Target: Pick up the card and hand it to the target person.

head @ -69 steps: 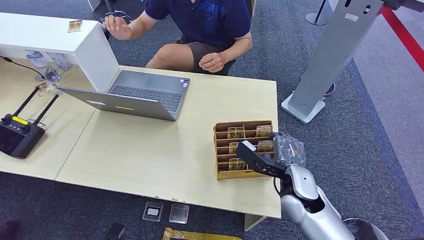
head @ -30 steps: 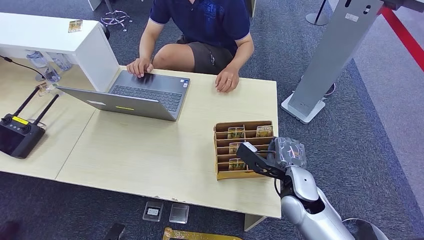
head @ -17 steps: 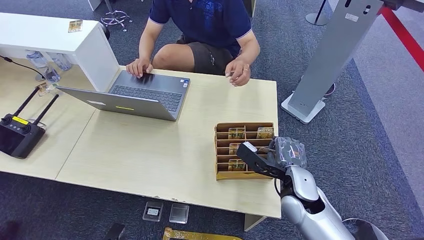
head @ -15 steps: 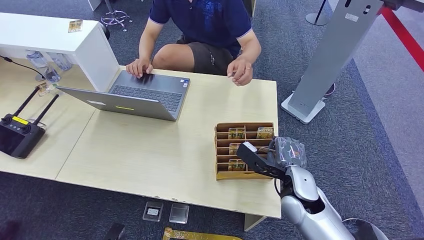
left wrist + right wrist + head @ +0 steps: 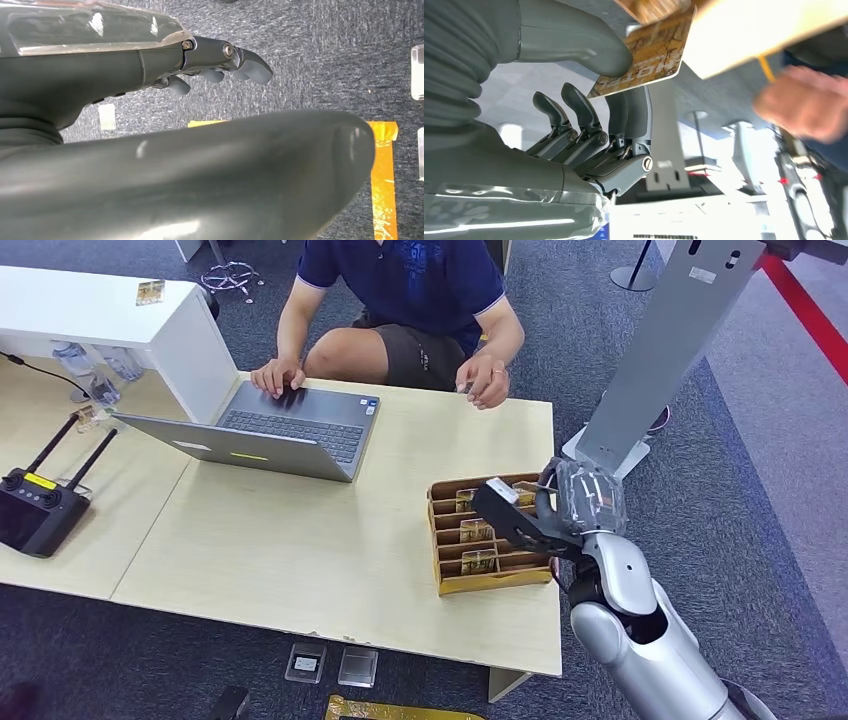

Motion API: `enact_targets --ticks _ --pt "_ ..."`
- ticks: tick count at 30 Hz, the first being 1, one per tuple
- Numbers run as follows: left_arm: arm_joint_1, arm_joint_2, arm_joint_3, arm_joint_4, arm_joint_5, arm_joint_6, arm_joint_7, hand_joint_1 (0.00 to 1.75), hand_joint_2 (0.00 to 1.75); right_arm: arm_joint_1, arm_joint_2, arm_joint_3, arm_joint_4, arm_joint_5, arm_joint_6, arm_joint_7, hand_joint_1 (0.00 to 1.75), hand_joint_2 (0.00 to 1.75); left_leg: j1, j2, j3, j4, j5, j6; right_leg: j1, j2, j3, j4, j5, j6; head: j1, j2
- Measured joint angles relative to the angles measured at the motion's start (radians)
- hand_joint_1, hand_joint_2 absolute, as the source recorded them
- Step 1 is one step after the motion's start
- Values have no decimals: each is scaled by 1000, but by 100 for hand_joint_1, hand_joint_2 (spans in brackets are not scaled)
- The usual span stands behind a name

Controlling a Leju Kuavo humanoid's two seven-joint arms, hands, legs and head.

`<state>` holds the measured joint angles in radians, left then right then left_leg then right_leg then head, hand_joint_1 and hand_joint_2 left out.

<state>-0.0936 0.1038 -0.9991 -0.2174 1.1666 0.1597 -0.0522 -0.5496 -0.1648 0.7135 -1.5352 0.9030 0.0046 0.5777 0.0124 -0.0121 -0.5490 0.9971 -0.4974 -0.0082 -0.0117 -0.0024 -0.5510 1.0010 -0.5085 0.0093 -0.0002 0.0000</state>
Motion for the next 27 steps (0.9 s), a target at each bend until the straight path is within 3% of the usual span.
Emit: enact_targets --ticks 6,16,20,25,27 --pt "-2 0 0 0 -7 0 3 0 0 -113 3 10 15 -115 7 -30 155 175 0 0 -1 0 0 0 0 0 0 0 0 0 0 0" --pt "-19 -1 -14 0 -21 5 28 0 0 -283 102 50 389 -214 -113 -207 155 175 0 -1 -2 0 0 0 0 -1 0 1 0 0 0 0" --pt "-20 -2 -17 0 -20 8 25 0 0 -314 149 61 530 -216 -148 -233 155 175 0 -1 -2 0 0 0 0 -1 -1 1 0 0 0 0" --pt "-20 -2 -18 0 -20 8 24 0 0 -321 165 65 572 -216 -158 -239 155 175 0 -1 -2 0 0 0 0 -1 -1 1 0 0 -1 0" --pt "-19 -3 -20 0 -21 5 24 0 0 -329 182 71 642 -205 -176 -242 78 175 0 -1 -2 0 0 0 0 -1 -1 1 0 0 0 0"
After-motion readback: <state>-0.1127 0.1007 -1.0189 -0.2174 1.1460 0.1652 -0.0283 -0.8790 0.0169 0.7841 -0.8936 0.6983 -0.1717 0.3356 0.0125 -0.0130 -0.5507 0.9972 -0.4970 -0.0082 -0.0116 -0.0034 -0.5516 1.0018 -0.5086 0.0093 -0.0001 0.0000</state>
